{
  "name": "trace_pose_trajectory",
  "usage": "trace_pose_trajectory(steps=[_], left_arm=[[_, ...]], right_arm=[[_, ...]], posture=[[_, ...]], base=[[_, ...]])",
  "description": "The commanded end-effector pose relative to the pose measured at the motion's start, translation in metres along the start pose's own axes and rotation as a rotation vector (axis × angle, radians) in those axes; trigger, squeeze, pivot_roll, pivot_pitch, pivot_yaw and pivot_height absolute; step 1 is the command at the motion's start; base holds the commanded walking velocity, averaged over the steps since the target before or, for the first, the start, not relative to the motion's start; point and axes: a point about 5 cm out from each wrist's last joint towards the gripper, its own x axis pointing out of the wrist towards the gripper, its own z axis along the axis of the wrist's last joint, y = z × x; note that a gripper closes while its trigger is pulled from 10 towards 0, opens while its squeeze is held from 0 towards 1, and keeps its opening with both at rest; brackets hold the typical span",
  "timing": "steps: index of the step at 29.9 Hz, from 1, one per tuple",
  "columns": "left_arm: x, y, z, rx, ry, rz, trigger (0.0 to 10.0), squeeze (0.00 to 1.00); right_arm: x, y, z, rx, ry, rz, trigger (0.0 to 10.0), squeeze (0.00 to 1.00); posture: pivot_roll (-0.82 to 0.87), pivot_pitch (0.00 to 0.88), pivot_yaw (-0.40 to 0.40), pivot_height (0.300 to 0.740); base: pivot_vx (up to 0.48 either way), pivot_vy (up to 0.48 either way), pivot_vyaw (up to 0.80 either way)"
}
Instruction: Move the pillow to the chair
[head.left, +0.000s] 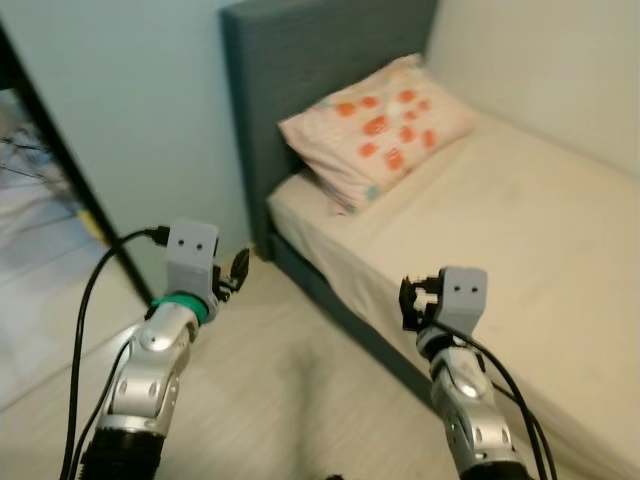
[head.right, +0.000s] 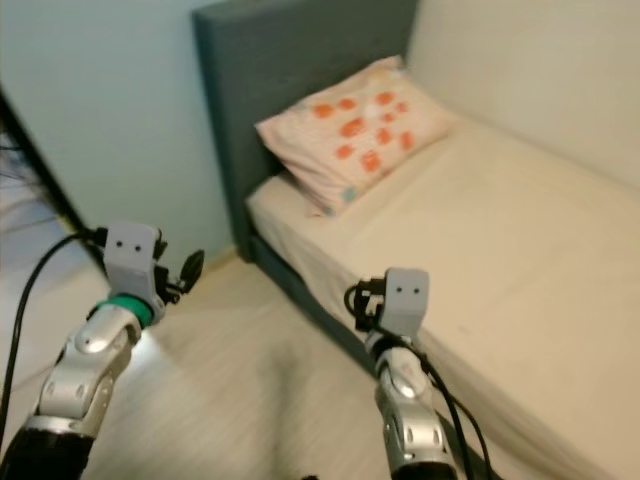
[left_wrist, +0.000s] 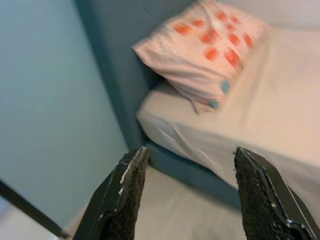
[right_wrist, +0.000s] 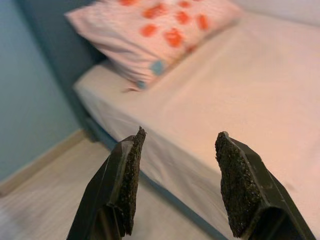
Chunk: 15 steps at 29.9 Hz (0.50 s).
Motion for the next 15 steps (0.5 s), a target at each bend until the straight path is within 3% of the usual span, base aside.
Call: trace_pose_trajectory(steps=[1,15], left_arm=[[-0.0016,0.0024,-0.0093,-0.003,0.033,0.011,10.0,0.00],[-0.0052,0.0040,-0.0128,-0.029,0.038,0.029,10.0,0.00]], right_arm=[[-0.0032,0.0028,-0.0079,0.002,0.034,0.002,10.0,0.00],[-0.0009,0.0048,-0.0109,-0.005,0.054,0.017,10.0,0.00]], posture=[[0.05,0.000,0.085,0.740],[0.06,0.000,0.068,0.740]], base=[[0.000,0.000,-0.80],[0.000,0.000,-0.80]])
